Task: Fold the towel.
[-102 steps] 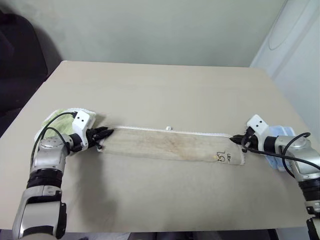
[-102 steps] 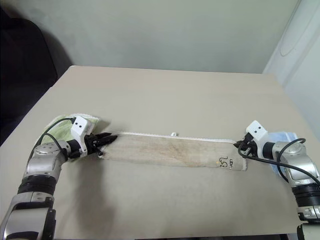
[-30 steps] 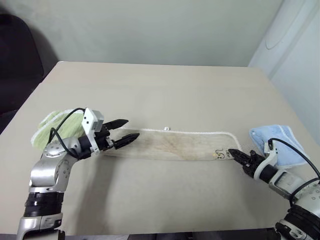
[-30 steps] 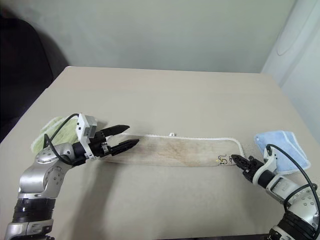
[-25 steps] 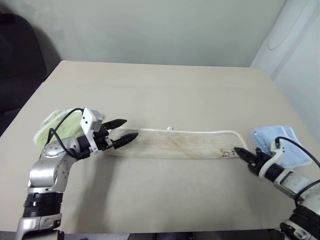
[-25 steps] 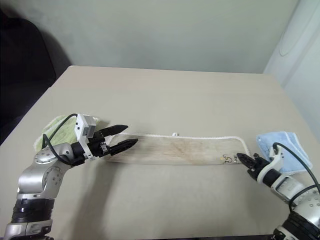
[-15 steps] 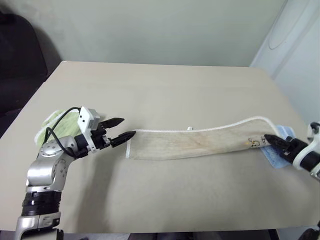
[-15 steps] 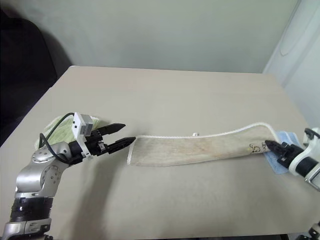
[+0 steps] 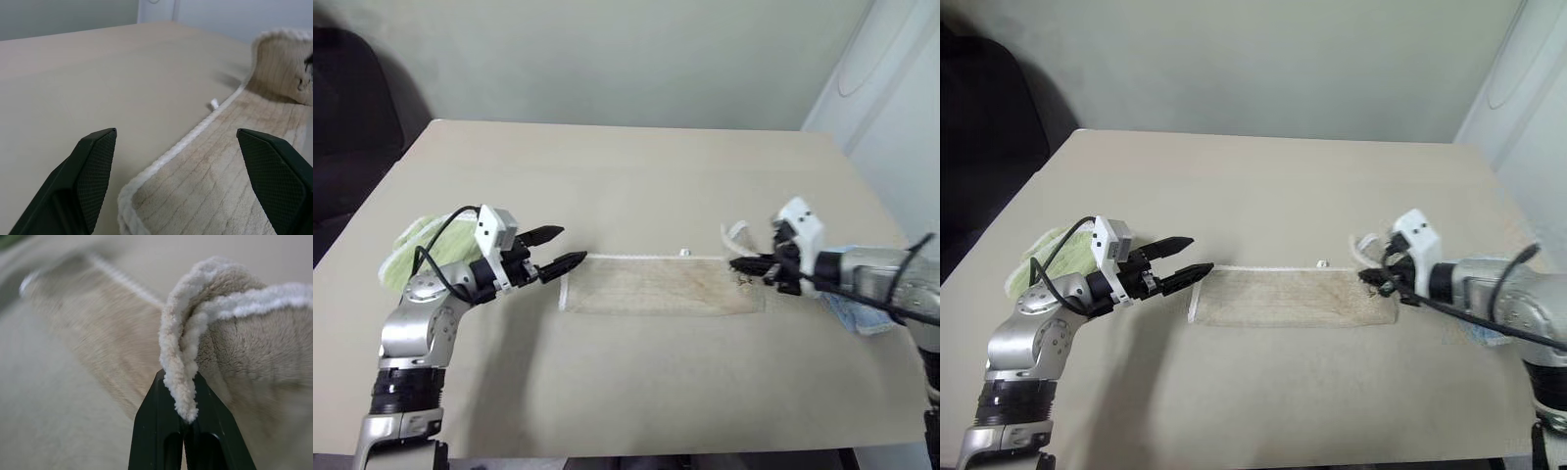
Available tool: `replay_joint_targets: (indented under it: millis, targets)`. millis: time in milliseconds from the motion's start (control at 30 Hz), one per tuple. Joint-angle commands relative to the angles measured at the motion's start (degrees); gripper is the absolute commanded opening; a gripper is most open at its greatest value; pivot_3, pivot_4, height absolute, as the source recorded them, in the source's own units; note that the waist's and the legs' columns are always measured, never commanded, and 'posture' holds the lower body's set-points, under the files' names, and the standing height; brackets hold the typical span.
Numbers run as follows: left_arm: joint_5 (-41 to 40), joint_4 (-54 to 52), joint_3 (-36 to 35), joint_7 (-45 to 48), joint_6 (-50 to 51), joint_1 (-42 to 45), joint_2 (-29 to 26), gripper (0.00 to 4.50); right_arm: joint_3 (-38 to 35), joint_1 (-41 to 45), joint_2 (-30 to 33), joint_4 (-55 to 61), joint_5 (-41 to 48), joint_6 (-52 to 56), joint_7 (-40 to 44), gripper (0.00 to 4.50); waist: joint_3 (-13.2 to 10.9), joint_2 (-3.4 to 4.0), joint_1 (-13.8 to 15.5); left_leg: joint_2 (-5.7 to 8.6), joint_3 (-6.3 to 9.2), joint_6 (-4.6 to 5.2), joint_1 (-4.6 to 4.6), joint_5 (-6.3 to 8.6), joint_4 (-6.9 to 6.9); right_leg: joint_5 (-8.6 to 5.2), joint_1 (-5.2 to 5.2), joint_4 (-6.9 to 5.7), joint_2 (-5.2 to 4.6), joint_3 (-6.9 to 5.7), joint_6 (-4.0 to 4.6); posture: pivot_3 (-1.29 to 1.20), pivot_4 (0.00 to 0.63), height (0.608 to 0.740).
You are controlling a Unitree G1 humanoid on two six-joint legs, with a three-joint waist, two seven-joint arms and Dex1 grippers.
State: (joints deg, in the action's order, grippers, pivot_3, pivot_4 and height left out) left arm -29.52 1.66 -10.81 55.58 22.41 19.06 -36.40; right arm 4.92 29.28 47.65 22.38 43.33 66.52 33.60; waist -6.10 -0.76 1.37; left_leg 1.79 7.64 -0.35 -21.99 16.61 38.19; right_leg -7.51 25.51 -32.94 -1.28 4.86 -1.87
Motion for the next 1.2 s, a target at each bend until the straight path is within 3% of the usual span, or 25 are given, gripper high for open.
replay_joint_targets:
  millis: [33,200,433,633,900,1000,1133,1200]
  targets:
    - [-0.3,-2.6,-0.7,-1.1,-1.3,-0.3,0.8,4.27,7.1,1.8,-1.6,-3.4,-6.8,-3.9,1.3,0.04,0.0,-0.04,0.1,0.00,0.00,0.00,0.01,0.00,0.01,0.01,0.00,0.00,0.00,0.00,0.02,0.00,0.150,0.740]
    - [-0.8,-4.5,-1.5,-1.9,-1.0,-2.2,0.9,4.27,11.5,2.1,-3.4,-7.1,-11.6,-6.7,3.7,0.04,0.0,-0.05,0.2,0.02,0.00,-0.01,-0.02,0.01,0.02,0.05,0.00,0.02,-0.04,0.00,0.07,0.00,0.150,0.740]
    - [-1.4,-5.8,-2.0,-2.8,-0.8,-3.4,0.8,4.27,11.4,2.0,-4.3,-7.7,-13.1,-6.9,7.2,0.04,0.0,-0.08,0.2,-0.01,0.01,-0.34,0.02,0.16,0.01,0.07,-0.03,0.02,-0.03,-0.03,0.12,0.00,0.150,0.740]
    - [-1.5,-6.2,-1.8,-3.0,-0.8,-3.6,1.1,4.27,4.6,1.5,-5.5,-4.5,-8.5,-5.5,9.6,1.98,0.0,-0.08,0.2,0.02,0.01,-0.47,0.03,0.15,0.01,0.08,-0.06,0.03,-0.03,-0.01,0.14,0.00,0.150,0.740]
    - [-1.8,-5.3,-2.1,-2.5,-0.7,-3.2,0.6,4.27,-11.2,0.1,-5.9,-4.3,-0.7,-1.0,7.5,1.98,0.1,-0.12,0.2,0.07,0.02,-0.52,0.03,0.14,0.01,0.08,-0.10,0.05,-0.03,0.02,0.15,0.00,0.150,0.740]
    - [-1.8,-4.1,-1.4,-2.1,-0.5,-1.7,1.0,4.27,-8.7,-0.2,-7.0,-10.0,-6.5,-3.7,4.0,1.40,0.1,-0.18,0.2,0.05,0.02,-0.56,0.07,0.14,0.01,0.08,-0.09,0.04,-0.03,0.02,0.15,0.00,0.150,0.740]
    - [-1.5,-2.8,-0.8,-1.6,-0.2,-0.1,1.3,4.27,-2.1,-2.5,-10.2,-14.6,-12.9,-11.3,4.0,0.02,0.1,-0.17,0.2,0.04,0.06,-0.59,0.07,0.13,0.00,0.12,-0.08,0.02,-0.05,0.02,0.20,0.00,0.150,0.740]
    - [-1.4,-2.3,-0.8,-1.5,-0.2,0.4,1.3,4.27,0.7,-3.3,-11.7,-18.1,-16.7,-16.2,4.1,0.02,0.1,-0.17,0.1,0.03,0.05,-0.57,0.08,0.12,-0.03,0.13,-0.06,0.02,-0.04,0.00,0.21,0.00,0.150,0.740]
